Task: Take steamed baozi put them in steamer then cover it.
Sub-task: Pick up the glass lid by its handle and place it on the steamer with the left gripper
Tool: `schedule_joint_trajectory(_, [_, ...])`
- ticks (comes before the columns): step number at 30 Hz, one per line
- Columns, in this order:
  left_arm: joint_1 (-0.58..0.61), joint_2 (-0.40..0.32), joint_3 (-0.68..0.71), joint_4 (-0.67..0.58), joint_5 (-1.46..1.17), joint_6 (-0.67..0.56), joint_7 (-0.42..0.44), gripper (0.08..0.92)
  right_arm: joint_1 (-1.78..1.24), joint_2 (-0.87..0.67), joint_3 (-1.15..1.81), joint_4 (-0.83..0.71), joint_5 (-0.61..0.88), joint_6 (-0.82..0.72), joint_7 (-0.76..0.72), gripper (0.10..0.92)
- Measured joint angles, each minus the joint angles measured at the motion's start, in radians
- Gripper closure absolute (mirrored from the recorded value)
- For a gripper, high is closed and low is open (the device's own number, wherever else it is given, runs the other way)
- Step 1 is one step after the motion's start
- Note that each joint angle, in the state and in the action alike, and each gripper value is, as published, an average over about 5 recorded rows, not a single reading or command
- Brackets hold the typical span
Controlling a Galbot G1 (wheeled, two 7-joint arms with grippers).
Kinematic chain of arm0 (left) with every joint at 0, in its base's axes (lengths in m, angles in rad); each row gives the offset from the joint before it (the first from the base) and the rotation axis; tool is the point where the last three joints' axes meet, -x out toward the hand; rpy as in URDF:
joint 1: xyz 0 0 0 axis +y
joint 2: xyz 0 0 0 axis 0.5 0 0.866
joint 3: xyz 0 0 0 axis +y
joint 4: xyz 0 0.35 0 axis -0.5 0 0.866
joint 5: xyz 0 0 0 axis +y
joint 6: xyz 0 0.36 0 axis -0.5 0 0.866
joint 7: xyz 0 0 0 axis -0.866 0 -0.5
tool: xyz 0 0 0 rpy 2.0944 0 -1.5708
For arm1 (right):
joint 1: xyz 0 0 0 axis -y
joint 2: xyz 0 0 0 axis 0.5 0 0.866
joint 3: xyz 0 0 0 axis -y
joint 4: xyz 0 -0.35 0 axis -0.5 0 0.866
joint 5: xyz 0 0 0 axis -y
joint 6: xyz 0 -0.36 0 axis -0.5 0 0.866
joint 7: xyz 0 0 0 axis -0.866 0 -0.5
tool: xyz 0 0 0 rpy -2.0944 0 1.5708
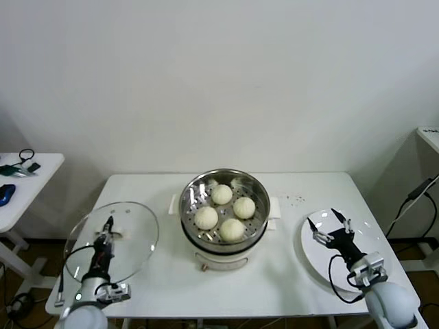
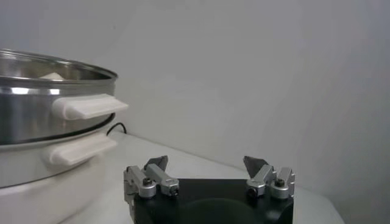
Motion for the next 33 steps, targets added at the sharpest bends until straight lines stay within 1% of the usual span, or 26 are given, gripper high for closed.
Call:
schedule_joint_trajectory(8, [0.055, 0.062, 0.024, -0.178, -0.019, 0.11, 0.018, 0.847, 0.015, -0.008, 0.001, -0.009, -0.005, 0.001, 0.0, 0.203])
schedule_joint_trajectory(16, [0.042, 0.161, 0.097, -0.288, -0.042, 0.226, 0.029, 0.847, 0.031, -0.019, -0.007, -0.022, -0.007, 0.0, 0.001, 0.203])
schedule_joint_trajectory(20, [-0.008, 0.22, 0.167, -0.316, -0.058, 0.286, 0.046, 0.847, 0.041, -0.022, -0.012, -0.027, -0.008, -0.001, 0.004, 0.203])
schedule_joint_trajectory(25, [-0.118, 0.28, 0.288, -0.334, -0.076, 0.366, 0.093, 0.847, 0.051, -0.022, -0.014, -0.036, -0.01, -0.002, 0.006, 0.203])
schedule_joint_trajectory(29, [-0.214, 0.298, 0.391, -0.343, -0.07, 0.424, 0.155, 0.847, 0.061, -0.02, -0.017, -0.047, -0.015, -0.003, 0.006, 0.203])
schedule_joint_trajectory(33, [-0.28, 0.286, 0.483, -0.344, -0.032, 0.468, 0.242, 0.847, 0.068, -0.018, -0.022, -0.054, -0.021, -0.003, 0.007, 0.203])
